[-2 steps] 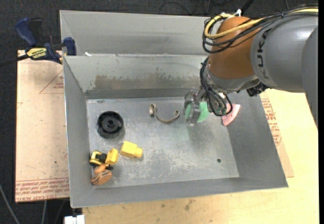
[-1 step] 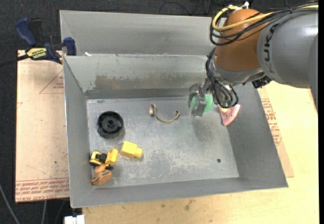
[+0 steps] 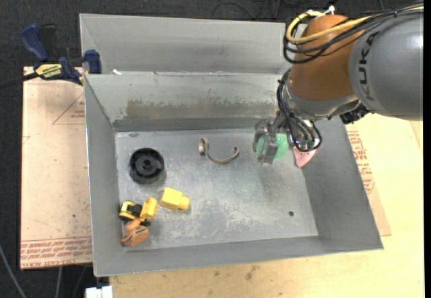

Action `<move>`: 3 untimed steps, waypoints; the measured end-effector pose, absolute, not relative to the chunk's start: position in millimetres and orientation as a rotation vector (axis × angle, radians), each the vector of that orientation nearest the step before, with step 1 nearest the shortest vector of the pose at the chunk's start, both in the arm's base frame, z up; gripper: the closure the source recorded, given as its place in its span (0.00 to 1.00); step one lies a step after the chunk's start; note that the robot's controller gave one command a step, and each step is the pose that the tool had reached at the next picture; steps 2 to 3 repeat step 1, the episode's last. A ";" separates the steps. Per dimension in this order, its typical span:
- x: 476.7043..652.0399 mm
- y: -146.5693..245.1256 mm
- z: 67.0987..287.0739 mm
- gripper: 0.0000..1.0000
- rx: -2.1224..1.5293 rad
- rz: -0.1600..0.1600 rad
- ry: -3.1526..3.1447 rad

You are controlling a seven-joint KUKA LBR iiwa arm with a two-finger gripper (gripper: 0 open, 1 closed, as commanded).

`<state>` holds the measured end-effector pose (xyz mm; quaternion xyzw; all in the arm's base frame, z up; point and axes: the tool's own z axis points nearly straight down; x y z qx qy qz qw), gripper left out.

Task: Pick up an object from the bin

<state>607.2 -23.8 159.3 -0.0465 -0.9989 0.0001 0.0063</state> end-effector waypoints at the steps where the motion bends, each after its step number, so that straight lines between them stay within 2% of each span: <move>1: 608.7 -19.8 224.8 1.00 -0.100 -0.001 -3.141; 3: 608.7 -19.8 224.8 1.00 -0.100 -0.001 -3.141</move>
Offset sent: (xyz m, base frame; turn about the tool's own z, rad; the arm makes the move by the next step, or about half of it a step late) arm -0.0123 -0.0593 0.1187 -0.0243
